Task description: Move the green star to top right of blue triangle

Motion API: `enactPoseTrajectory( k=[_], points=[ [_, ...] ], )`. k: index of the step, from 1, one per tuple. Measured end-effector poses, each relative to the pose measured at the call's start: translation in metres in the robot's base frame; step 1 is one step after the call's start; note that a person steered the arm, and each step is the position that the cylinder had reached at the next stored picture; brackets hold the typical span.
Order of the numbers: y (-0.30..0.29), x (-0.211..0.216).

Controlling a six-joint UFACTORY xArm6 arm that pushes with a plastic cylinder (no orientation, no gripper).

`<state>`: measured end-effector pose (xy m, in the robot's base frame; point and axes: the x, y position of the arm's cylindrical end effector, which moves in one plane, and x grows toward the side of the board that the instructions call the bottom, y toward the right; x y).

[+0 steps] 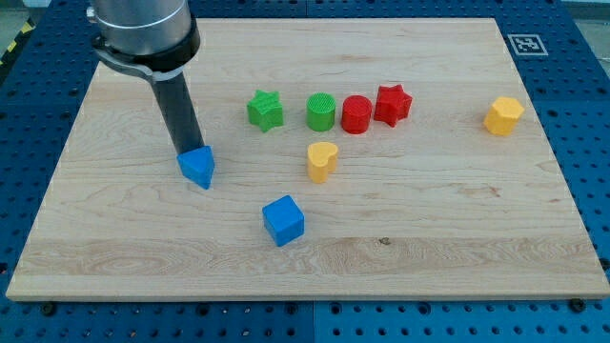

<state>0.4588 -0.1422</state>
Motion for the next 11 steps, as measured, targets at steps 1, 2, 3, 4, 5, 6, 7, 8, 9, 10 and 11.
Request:
enactPoseTrajectory(
  k=[1,2,3,4,5,6,7,8,9,10,11],
  points=[
    [-0.004,-0.008],
    [-0.018,-0.065],
    [0.001,-0.129],
    [0.074,-0.138],
    [0.125,-0.125],
    [0.136,-0.097],
    [0.133,-0.078],
    [0.132,-0.072],
    [0.119,-0.061],
    [0.118,-0.077],
    [0.111,-0.084]
  ],
)
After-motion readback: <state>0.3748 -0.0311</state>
